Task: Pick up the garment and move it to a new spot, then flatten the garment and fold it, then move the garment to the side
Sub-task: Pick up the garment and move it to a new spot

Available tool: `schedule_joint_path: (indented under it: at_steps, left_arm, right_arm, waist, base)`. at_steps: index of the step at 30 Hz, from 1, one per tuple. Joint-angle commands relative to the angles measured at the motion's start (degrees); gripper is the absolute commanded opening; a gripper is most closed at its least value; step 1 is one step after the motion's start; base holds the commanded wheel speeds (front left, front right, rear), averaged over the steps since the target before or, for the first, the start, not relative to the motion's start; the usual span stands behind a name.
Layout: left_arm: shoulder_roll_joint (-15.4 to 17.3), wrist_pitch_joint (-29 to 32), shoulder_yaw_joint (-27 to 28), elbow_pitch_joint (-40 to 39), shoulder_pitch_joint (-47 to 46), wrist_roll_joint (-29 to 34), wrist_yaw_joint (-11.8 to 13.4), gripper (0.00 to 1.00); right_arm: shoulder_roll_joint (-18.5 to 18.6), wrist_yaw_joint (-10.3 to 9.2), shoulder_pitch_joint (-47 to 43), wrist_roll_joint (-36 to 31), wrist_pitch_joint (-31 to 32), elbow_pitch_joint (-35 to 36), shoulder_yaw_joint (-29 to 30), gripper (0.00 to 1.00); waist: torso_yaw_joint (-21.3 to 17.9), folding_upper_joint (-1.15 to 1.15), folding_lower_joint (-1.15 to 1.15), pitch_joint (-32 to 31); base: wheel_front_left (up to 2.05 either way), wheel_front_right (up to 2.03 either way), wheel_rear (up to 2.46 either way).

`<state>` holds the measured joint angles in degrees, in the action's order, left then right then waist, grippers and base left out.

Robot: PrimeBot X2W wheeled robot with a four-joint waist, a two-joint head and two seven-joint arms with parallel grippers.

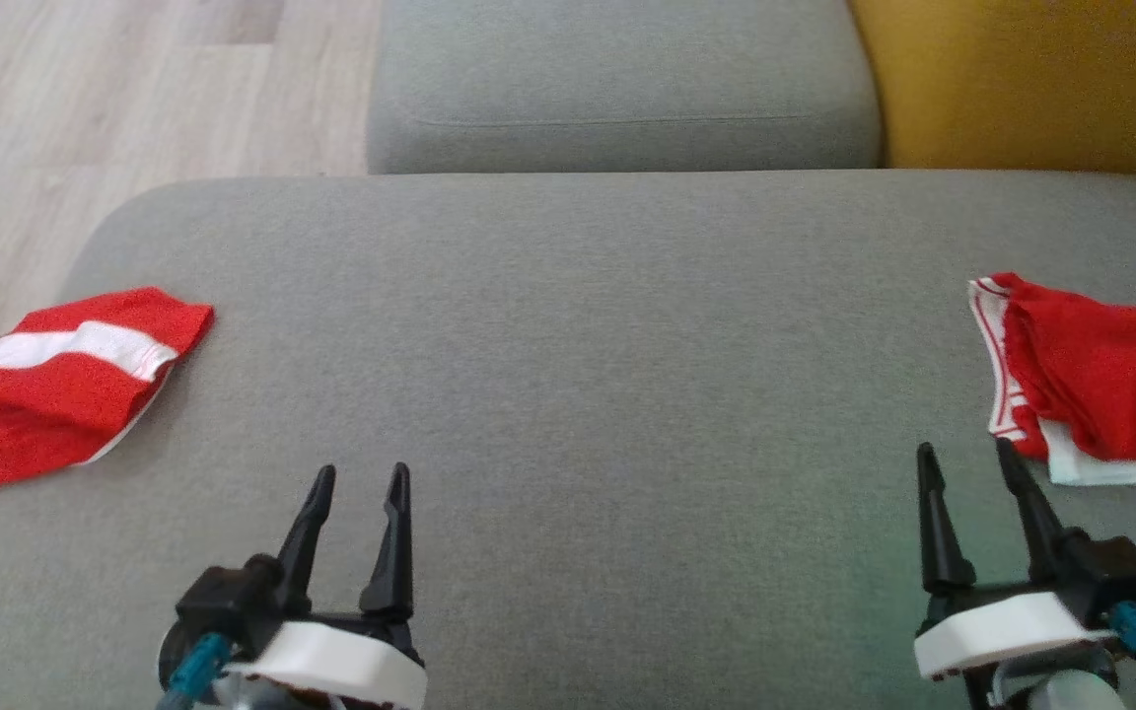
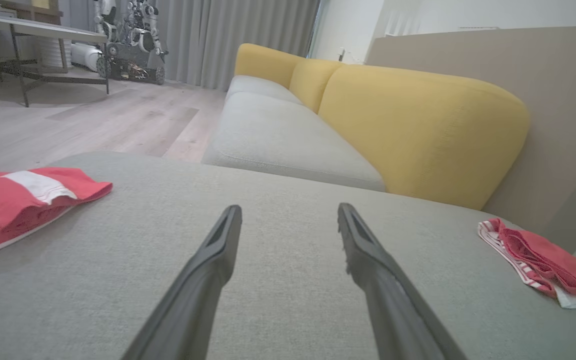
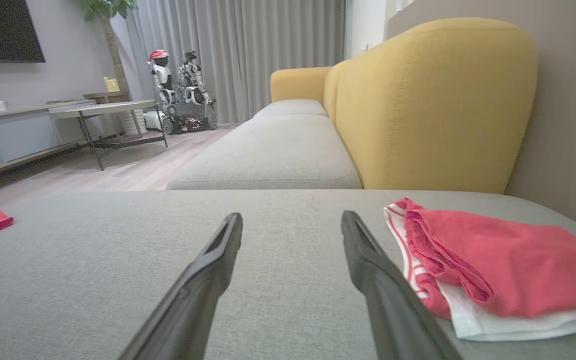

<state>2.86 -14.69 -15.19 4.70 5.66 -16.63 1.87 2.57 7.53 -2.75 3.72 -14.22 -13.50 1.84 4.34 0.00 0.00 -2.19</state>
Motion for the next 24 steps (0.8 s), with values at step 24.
schedule_joint_path:
  at_steps: [24]
  left_arm:
    - [0.01,-0.31,7.99,-5.1,-2.37,1.99,0.77,1.0]
  right_arm:
    - [0.31,-0.04,3.78,1.48,-0.67,-0.04,-9.79,1.0]
  waist:
    - [23.49,0.0,0.0,1.17]
  base:
    - [0.0,0.0,0.0]
